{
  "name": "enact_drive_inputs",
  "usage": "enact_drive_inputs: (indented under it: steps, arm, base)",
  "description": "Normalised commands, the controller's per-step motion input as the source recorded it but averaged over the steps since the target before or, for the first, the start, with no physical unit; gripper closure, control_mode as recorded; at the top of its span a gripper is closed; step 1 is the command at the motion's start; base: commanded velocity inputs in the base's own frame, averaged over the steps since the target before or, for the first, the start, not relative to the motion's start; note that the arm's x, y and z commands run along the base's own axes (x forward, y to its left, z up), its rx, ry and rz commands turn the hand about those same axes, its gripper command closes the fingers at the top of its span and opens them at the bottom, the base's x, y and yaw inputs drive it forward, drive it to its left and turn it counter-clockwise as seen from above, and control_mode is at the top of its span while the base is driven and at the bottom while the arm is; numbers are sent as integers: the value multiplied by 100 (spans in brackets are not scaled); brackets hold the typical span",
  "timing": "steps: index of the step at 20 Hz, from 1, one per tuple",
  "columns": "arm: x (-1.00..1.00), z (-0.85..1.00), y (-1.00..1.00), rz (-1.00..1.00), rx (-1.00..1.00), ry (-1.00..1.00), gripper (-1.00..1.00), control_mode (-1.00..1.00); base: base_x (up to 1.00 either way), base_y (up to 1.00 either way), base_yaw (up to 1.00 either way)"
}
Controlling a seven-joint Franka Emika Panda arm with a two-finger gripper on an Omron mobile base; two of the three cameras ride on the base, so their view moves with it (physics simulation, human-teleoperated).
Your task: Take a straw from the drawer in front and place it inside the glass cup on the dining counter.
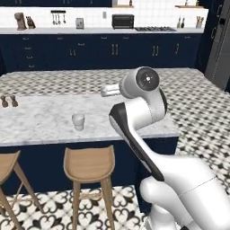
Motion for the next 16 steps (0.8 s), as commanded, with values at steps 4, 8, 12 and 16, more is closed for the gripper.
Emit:
enact_drive_inputs:
  steps: [4, 8, 12, 16]
  arm:
    - [0, 0, 0, 0, 0, 0, 100, 100]
    - [0, 0, 0, 0, 0, 0, 100, 100]
    - [0, 0, 0, 0, 0, 0, 100, 100]
    - [0, 0, 0, 0, 0, 0, 100, 100]
  base:
    - [0, 100, -43]
    - [11, 100, -40]
    - [56, 89, -33]
    - [98, 52, -17]
